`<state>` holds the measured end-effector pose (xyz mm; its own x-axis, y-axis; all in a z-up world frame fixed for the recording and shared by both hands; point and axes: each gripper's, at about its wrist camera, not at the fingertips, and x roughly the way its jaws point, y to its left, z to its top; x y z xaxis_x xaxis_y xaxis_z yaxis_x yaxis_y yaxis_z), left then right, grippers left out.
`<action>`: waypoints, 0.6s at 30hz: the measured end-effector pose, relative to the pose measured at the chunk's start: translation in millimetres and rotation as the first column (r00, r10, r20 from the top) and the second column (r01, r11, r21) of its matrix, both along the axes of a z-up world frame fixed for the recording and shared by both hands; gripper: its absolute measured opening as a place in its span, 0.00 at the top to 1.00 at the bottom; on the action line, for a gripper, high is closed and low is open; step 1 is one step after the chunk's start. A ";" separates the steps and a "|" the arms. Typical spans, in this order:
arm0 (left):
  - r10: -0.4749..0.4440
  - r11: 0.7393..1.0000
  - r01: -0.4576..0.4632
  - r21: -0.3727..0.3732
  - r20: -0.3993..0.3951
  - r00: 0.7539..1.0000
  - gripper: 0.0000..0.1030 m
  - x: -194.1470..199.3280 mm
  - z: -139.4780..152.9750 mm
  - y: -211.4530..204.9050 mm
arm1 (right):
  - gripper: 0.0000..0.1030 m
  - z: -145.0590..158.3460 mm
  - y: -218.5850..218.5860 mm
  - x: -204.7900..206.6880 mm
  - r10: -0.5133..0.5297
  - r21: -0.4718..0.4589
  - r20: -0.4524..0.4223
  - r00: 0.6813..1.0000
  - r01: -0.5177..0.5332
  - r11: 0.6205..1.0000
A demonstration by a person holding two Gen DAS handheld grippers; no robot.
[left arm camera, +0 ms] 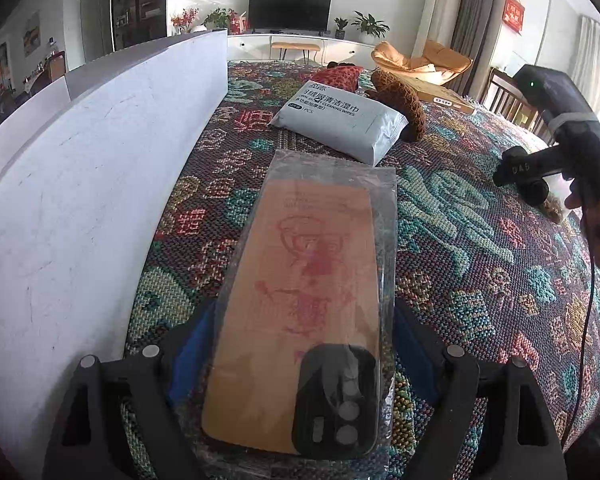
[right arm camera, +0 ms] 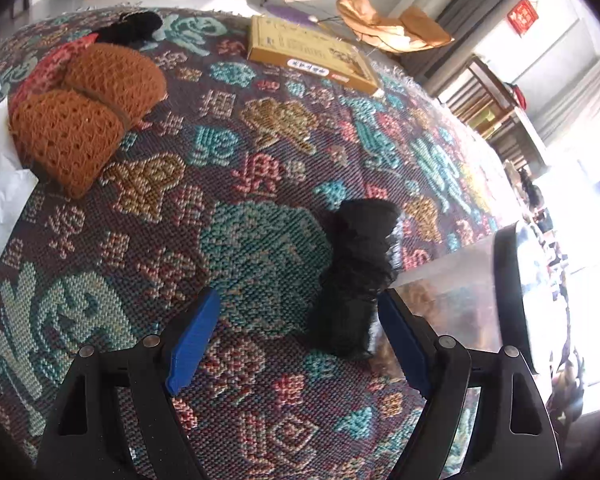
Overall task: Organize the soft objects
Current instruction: 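Grasp the black rolled bag with the right gripper while the left gripper holds the board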
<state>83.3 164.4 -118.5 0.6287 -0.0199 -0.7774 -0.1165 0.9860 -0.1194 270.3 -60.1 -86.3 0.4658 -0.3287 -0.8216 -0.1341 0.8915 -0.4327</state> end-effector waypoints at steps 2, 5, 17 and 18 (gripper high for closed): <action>0.001 1.000 -0.001 -0.012 0.005 1.000 0.20 -0.3 0.3 1.3 | 0.17 0.3 -2.7 -4.6 -0.006 0.008 0.043 0.999 0.006 1.000; 0.000 1.000 0.000 -0.015 0.006 1.000 0.20 -0.2 0.5 1.4 | 0.19 8.5 -16.5 -12.6 -0.102 0.070 0.099 0.990 0.095 0.993; -0.004 1.000 0.004 -0.026 0.010 1.000 0.19 0.6 0.3 2.3 | 0.18 42.1 -58.8 -89.9 -0.249 0.607 0.169 0.954 0.099 0.789; -0.005 1.000 0.005 -0.025 0.009 1.000 0.19 0.8 0.3 2.2 | 0.18 32.9 -75.3 -86.6 -0.315 0.677 0.103 0.943 0.166 0.717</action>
